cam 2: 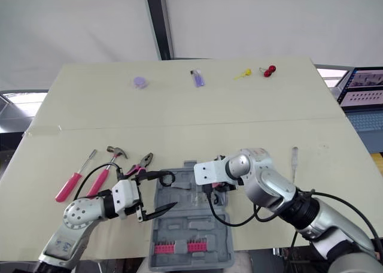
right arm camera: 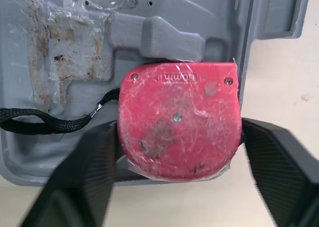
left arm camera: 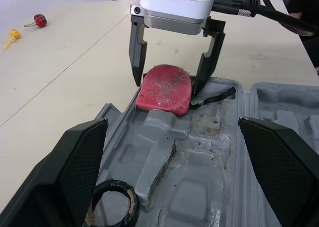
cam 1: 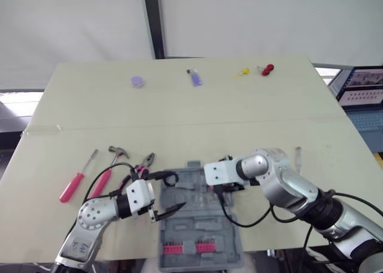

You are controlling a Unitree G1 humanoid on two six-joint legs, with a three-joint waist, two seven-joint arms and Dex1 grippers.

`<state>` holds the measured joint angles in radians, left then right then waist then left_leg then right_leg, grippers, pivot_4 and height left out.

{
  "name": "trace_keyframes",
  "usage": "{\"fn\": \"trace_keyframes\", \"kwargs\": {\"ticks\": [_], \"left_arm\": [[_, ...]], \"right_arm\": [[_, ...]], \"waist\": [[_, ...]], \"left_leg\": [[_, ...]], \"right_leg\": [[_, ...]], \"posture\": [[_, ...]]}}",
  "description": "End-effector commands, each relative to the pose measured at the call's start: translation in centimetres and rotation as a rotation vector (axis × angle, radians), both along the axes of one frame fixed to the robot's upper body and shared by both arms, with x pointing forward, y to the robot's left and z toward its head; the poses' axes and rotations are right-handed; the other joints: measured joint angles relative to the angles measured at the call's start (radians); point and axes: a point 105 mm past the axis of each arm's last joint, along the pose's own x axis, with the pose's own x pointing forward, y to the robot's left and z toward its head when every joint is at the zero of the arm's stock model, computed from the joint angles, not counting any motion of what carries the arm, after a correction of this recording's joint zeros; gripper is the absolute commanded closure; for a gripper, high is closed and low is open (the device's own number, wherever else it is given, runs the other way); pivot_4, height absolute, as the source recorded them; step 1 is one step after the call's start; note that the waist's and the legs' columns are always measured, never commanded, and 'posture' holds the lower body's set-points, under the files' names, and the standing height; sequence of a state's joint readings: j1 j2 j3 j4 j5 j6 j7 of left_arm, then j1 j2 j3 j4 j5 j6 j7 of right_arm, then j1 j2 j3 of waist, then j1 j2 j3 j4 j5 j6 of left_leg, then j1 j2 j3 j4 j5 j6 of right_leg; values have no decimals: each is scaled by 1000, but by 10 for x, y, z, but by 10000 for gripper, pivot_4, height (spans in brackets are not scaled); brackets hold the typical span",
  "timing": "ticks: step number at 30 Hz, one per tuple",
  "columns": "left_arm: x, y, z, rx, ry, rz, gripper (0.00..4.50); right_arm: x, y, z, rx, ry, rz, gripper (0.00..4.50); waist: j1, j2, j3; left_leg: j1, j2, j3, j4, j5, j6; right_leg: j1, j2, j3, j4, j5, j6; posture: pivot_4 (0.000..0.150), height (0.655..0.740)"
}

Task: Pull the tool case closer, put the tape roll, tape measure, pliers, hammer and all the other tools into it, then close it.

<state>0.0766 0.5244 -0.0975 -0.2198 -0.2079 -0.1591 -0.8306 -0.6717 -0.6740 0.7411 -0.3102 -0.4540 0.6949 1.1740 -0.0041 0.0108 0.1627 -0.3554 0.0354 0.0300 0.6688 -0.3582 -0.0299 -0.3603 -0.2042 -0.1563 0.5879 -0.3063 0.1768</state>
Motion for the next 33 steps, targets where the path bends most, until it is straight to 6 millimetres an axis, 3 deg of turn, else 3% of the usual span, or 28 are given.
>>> {"fn": "trace_keyframes", "kwargs": {"ticks": [1, 8, 12, 16, 20, 23, 25, 29, 33], "left_arm": [[0, -2, 3, -3, -19, -2, 0], [0, -2, 2, -3, -16, -2, 0], [0, -2, 2, -4, -18, -1, 0], [1, -3, 2, -5, -21, -3, 0], [3, -3, 2, -2, -24, -11, 0], [4, -2, 2, 0, -26, -8, 0], [5, -2, 2, 0, -26, -7, 0], [3, -4, 1, -1, -25, -6, 0], [3, -4, 1, -1, -24, -2, 0]], "right_arm": [[-1, 4, 12, 32, -29, 22, 831], [-16, 3, 25, 91, 16, 44, 831], [-22, -2, 40, 250, 72, 70, 831], [-9, -11, 39, 391, 33, 90, 831], [-9, -22, 26, 445, 60, 145, 17787], [-3, -19, 29, 566, 58, 142, 17787], [2, -20, 27, 594, 45, 135, 22038], [5, -22, 21, 618, 63, 122, 40116], [5, -20, 16, 648, 87, 117, 40116]], "waist": [[1, 0, 0], [1, 0, 0], [5, 0, 0], [1, -1, 0], [1, -1, 0], [0, -1, 0], [0, -1, 0], [1, -1, 0], [1, -1, 0]], "left_leg": [[0, 0, 0, 0, 0, 0], [0, 0, 0, 0, 0, 0], [0, 0, 0, 0, 0, 0], [0, 0, 0, -1, 0, 0], [1, 0, 1, -1, 0, 0], [1, 0, 1, -1, 0, 0], [2, 0, 1, -1, 0, 0], [2, 0, 1, -1, 0, 0], [2, 0, 1, -1, 0, 0]], "right_leg": [[0, 0, 0, 0, 0, 0], [0, 0, 0, 0, 0, 0], [0, 0, 0, -1, 0, 0], [1, 0, 0, -1, 0, 0], [1, 0, 0, -1, 0, 0], [1, 0, 0, -1, 0, 0], [1, 0, 0, -1, 0, 0], [1, 0, 0, -1, 0, 0], [1, 0, 0, -1, 0, 0]], "posture": [[1500, 7400], [1500, 7400], [1500, 7400], [1500, 7400], [1500, 7400], [1500, 7400], [1500, 7400], [1500, 7400], [1500, 7400]]}}
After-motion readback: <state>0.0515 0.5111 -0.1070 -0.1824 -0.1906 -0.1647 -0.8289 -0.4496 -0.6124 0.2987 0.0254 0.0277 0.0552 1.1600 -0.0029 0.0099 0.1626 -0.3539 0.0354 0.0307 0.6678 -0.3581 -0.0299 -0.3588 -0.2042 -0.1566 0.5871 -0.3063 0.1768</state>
